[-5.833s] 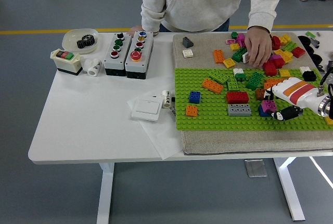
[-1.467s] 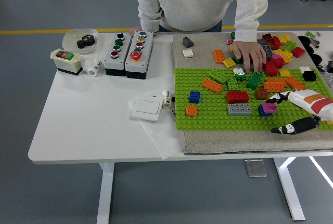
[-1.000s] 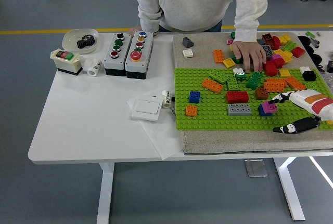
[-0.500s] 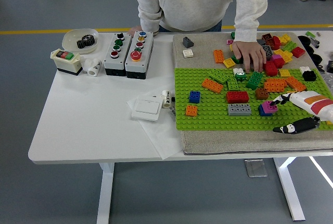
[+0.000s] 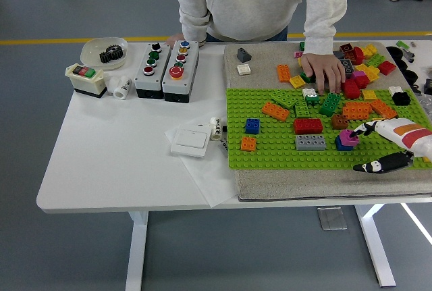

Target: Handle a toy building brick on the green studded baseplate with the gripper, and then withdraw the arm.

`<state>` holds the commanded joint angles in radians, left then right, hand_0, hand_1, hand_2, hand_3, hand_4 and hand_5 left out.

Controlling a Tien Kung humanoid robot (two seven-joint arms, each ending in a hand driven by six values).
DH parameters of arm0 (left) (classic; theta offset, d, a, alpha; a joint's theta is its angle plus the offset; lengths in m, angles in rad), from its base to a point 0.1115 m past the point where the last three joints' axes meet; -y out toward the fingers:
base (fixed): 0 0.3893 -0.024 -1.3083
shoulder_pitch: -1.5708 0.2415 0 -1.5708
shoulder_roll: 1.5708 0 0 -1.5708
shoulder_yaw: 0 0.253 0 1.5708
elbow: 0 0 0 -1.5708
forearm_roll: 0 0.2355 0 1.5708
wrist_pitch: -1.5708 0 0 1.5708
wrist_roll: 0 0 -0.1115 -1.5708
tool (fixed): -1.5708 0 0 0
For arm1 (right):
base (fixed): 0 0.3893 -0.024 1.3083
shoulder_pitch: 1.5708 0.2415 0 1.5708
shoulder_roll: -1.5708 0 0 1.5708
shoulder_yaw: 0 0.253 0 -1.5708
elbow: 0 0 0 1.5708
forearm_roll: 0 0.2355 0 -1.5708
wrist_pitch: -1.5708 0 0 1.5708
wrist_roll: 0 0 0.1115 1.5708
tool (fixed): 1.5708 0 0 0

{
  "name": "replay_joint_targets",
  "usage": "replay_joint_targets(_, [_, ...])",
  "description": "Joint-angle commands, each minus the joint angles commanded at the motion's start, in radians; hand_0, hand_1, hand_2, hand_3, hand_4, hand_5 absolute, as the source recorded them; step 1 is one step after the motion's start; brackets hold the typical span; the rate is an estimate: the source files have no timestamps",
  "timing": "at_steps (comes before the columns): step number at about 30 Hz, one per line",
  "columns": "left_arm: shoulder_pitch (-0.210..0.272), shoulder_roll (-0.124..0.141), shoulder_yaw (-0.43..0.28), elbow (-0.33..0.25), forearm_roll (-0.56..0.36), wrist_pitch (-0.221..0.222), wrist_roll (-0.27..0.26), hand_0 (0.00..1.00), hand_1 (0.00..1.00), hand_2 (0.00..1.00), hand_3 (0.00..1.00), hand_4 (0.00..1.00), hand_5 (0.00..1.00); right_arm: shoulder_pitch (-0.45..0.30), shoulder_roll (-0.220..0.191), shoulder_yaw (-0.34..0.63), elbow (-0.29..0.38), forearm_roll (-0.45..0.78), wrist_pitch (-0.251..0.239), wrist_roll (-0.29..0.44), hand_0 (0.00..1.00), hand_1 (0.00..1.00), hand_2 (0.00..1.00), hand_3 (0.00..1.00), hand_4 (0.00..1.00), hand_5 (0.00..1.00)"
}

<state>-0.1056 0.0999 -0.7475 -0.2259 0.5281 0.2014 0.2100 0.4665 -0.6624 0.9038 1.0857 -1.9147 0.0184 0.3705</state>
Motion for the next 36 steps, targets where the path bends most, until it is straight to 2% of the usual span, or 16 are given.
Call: replay_joint_targets(36, [0.006,0.000,-0.009,-0.001,0.018,-0.002,0.006,0.801,0.846,0.842,0.748,0.809,0.677,0.007,0.021,-0.021,-0.009,-0.034,-0.005,-0.038,0.754,0.717,0.743,0.728,0.953,0.498])
